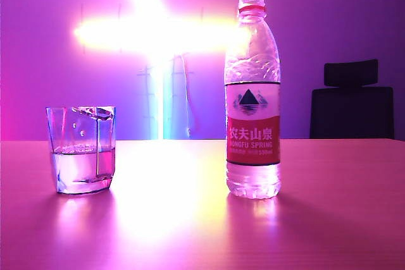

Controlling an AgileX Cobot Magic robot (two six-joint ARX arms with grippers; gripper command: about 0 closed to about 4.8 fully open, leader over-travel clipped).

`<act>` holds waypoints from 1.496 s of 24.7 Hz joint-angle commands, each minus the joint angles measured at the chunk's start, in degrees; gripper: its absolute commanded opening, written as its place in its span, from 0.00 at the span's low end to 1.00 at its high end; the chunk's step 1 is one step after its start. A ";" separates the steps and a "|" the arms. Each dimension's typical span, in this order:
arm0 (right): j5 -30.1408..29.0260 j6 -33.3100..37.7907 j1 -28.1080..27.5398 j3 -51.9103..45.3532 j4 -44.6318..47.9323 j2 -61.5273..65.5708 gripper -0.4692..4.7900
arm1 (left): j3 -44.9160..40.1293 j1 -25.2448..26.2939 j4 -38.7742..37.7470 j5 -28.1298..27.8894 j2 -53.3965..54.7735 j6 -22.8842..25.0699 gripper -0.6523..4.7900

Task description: Pick up the mineral water bottle on the table and pour water into the mug until it's half full.

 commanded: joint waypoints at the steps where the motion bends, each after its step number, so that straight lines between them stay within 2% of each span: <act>1: -4.07 -2.03 -7.76 -0.26 -2.80 -0.35 0.08 | 0.22 -0.13 0.11 0.26 0.02 -0.15 0.12; 6: -2.49 -6.58 -12.46 -0.26 -5.81 -1.51 0.08 | 0.22 -0.11 0.11 0.26 0.02 -0.15 0.12; 13: -0.39 -7.91 -15.69 -0.26 -6.49 -1.53 0.08 | 0.22 -0.11 -0.02 0.26 0.02 -0.15 0.12; 37: 1.92 -10.38 -15.87 -0.26 -6.32 -1.53 0.08 | 0.22 -0.11 -0.02 0.26 0.02 -0.15 0.12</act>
